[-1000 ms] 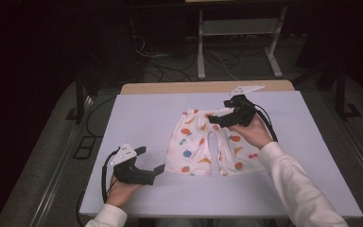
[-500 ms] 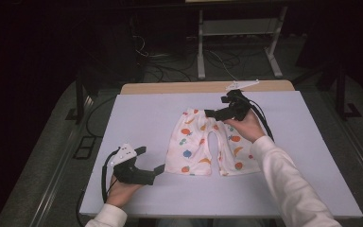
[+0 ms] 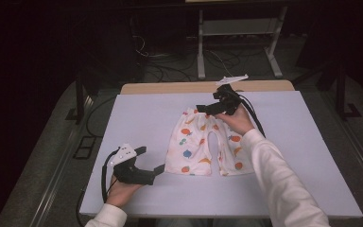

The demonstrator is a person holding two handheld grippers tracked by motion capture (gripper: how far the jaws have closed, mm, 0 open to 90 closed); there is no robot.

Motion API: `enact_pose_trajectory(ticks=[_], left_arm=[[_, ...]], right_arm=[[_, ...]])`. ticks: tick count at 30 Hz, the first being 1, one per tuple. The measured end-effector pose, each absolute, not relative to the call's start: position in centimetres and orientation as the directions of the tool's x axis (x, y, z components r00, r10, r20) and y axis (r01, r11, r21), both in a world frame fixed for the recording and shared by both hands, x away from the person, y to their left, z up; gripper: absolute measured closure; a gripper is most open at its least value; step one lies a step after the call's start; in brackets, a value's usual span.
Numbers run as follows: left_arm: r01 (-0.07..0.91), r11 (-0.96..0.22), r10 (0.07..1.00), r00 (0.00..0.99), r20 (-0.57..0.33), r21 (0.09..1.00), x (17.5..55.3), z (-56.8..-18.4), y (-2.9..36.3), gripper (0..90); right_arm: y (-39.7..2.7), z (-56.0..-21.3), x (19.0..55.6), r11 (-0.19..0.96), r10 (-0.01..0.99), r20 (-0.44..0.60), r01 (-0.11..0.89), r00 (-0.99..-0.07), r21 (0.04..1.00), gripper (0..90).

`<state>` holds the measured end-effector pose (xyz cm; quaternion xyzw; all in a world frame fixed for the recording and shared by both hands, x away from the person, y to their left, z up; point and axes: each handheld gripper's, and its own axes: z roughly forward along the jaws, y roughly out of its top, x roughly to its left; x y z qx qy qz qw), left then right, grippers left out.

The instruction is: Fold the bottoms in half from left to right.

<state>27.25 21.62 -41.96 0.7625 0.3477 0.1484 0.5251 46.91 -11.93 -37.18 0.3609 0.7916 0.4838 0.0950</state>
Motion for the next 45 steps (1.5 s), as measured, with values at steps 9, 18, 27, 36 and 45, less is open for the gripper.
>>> enact_pose_trajectory(ticks=[9,18,27,36,45], left_arm=[[0.374,-0.208,0.685,0.715,-0.139,0.904,27.3,-42.0,21.6,0.0],[0.373,-0.208,0.683,0.717,-0.138,0.904,27.3,-42.0,21.6,0.0],[0.373,-0.209,0.681,0.719,-0.139,0.904,27.3,-42.0,21.5,0.0],[0.373,-0.208,0.68,0.719,-0.14,0.904,27.3,-42.0,21.5,0.0],[0.371,-0.209,0.678,0.722,-0.139,0.905,27.3,-42.0,21.5,0.0]], right_arm=[[-10.6,-37.7,47.6,0.295,0.66,0.194,0.487,-0.726,0.822,0.0],[-9.2,-39.1,48.1,0.304,0.653,0.211,0.506,-0.727,0.807,0.0],[-8.2,-40.7,48.9,0.287,0.663,0.236,0.532,-0.711,0.797,0.0],[-6.5,-41.8,49.5,0.297,0.662,0.241,0.544,-0.71,0.785,0.0],[-5.4,-41.9,50.5,0.296,0.676,0.245,0.56,-0.695,0.773,2.2]])
